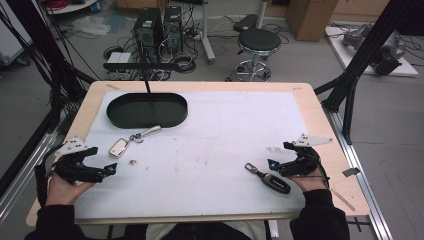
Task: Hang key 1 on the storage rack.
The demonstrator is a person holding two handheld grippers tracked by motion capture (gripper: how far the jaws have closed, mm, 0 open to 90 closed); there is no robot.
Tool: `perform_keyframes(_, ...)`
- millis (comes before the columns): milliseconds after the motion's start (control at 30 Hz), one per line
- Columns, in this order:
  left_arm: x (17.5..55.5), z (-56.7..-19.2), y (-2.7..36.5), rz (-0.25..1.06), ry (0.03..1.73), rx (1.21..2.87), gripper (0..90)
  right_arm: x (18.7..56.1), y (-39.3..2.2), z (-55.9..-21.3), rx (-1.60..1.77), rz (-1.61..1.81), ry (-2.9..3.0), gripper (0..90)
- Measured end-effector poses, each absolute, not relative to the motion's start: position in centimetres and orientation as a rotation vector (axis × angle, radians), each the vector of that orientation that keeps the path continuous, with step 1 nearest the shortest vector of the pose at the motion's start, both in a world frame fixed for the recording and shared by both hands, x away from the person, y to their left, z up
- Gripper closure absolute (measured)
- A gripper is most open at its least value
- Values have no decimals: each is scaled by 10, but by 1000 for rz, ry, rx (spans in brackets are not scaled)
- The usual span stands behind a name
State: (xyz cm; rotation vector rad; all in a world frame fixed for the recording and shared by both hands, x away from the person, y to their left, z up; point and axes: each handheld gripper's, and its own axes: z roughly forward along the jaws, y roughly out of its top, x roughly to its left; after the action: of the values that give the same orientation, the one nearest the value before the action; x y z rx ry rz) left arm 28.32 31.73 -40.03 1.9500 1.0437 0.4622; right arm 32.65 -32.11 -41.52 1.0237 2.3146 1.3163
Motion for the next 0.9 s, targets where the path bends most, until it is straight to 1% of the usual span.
perform_keyframes(200,294,-390,310,448,1003,1978,30,327,-317,-414,1004,1293,2325,8)
perform_keyframes(433,304,-382,299,458,945,2066,30,327,-317,-413,1004,1289,2323,8)
perform_keyframes(733,325,-381,290,393,912,2133,30,326,-317,-413,992,1286,2320,8)
perform_keyframes(900,339,-379,286,382,907,2174,30,325,-317,-413,1000,1284,2325,8)
